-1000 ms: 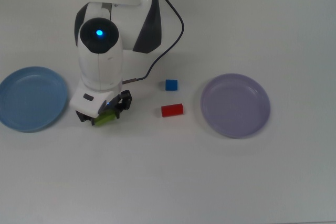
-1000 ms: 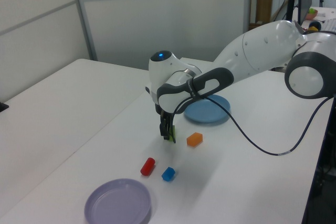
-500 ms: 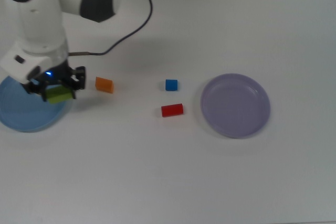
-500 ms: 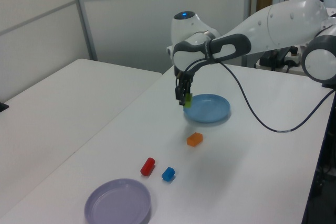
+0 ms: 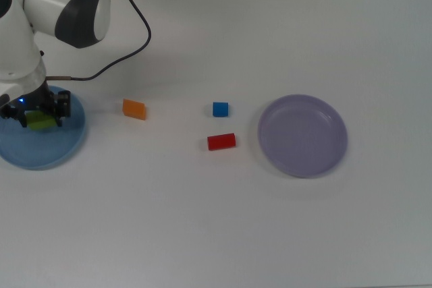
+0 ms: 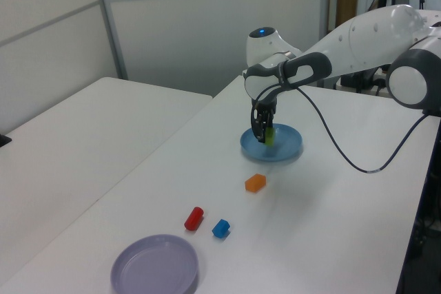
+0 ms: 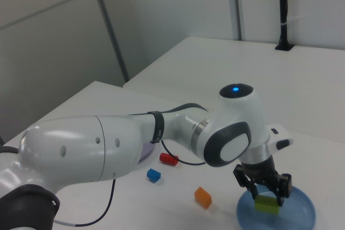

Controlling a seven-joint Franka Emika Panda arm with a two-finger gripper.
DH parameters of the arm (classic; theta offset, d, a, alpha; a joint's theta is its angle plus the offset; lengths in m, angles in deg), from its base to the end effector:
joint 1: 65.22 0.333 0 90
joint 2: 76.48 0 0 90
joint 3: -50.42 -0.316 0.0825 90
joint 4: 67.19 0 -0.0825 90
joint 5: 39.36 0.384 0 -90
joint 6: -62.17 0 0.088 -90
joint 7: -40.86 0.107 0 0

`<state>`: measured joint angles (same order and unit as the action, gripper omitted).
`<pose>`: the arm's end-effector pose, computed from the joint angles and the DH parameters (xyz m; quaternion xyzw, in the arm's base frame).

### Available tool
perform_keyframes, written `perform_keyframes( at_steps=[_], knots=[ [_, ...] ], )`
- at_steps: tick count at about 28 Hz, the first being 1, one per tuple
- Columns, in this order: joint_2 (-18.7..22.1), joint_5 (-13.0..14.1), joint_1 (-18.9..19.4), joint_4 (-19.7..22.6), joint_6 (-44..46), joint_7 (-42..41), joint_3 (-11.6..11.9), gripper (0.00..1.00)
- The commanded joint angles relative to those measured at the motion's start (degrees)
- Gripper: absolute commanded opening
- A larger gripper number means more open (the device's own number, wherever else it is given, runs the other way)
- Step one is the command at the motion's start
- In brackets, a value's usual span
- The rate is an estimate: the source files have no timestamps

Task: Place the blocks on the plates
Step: 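Lower the green block onto the light blue plate and open, then move the gripper to the orange block and grasp it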

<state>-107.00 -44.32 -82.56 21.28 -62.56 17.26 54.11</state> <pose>0.6600 -0.2498 0.3526 0.9961 0.0504 0.0265 0.0680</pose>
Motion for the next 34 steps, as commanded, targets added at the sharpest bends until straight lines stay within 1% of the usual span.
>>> perform_keyframes(
  at_steps=[1,4,6,7,8,9,15,19,20,21,22,26,28,31,32,33,34],
  knots=[
    [0.1,0.7,0.4,0.2,-1.0,-1.6,0.4,0.52],
    [0.0,0.7,0.5,0.2,-1.0,-1.5,0.4,0.56],
    [0.1,0.8,0.5,0.2,-1.0,-1.2,0.3,0.68],
    [0.2,0.8,0.5,0.2,-1.0,-1.0,0.1,0.78],
    [0.3,0.9,0.6,0.2,-1.0,-0.9,0.0,0.9],
    [0.5,1.1,0.7,0.2,-0.9,-0.8,0.0,1.0],
    [3.2,1.3,1.4,0.7,0.0,-0.5,-0.3,1.0],
    [5.4,1.3,1.8,0.9,5.8,3.9,-0.6,1.0],
    [6.0,1.3,2.0,0.9,8.0,5.5,-0.9,1.0],
    [7.4,1.0,2.1,1.5,12.8,8.8,-1.7,1.0],
    [8.0,1.0,2.1,2.1,14.4,10.3,-1.9,1.0],
    [10.2,1.3,2.2,4.8,15.1,13.7,-2.4,1.0],
    [11.2,1.4,2.1,6.4,15.1,13.8,-3.9,1.0],
    [11.6,1.4,2.1,8.4,14.9,13.1,-5.2,1.0],
    [11.5,1.3,2.1,8.7,14.9,13.0,-5.7,1.0],
    [11.5,1.3,2.1,8.8,14.9,13.0,-6.8,1.0],
    [11.5,1.2,2.1,8.9,15.0,13.0,-7.3,1.0]
  ],
)
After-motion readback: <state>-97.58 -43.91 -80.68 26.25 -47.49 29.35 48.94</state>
